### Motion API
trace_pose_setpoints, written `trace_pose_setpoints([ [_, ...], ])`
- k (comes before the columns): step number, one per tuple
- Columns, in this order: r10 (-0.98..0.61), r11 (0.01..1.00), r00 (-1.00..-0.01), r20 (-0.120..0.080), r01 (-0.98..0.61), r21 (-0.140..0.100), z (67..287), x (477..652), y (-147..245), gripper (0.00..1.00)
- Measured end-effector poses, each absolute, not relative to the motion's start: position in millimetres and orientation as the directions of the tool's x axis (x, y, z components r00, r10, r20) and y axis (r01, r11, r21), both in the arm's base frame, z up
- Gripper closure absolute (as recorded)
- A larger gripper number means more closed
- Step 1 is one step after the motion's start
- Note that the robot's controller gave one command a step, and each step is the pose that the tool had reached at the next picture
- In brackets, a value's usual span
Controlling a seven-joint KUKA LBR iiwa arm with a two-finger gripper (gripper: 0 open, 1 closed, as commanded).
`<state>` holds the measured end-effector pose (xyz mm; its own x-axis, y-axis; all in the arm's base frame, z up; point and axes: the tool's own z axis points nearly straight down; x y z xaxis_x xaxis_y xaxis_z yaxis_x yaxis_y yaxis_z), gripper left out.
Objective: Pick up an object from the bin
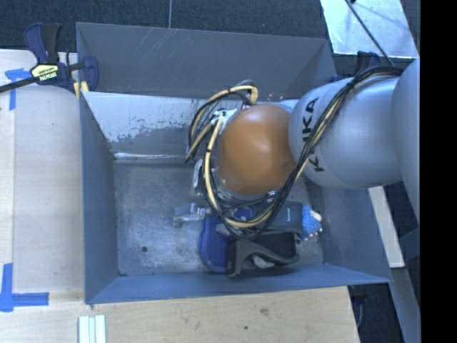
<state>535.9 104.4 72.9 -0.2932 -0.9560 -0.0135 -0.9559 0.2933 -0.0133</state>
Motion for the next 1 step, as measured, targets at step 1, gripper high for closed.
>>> trace_pose_setpoints([
  [1, -0.955, 0.296, -0.296, -0.006, -0.955, -0.008, 72.8, 534.5, 102.2, 1.0],
])
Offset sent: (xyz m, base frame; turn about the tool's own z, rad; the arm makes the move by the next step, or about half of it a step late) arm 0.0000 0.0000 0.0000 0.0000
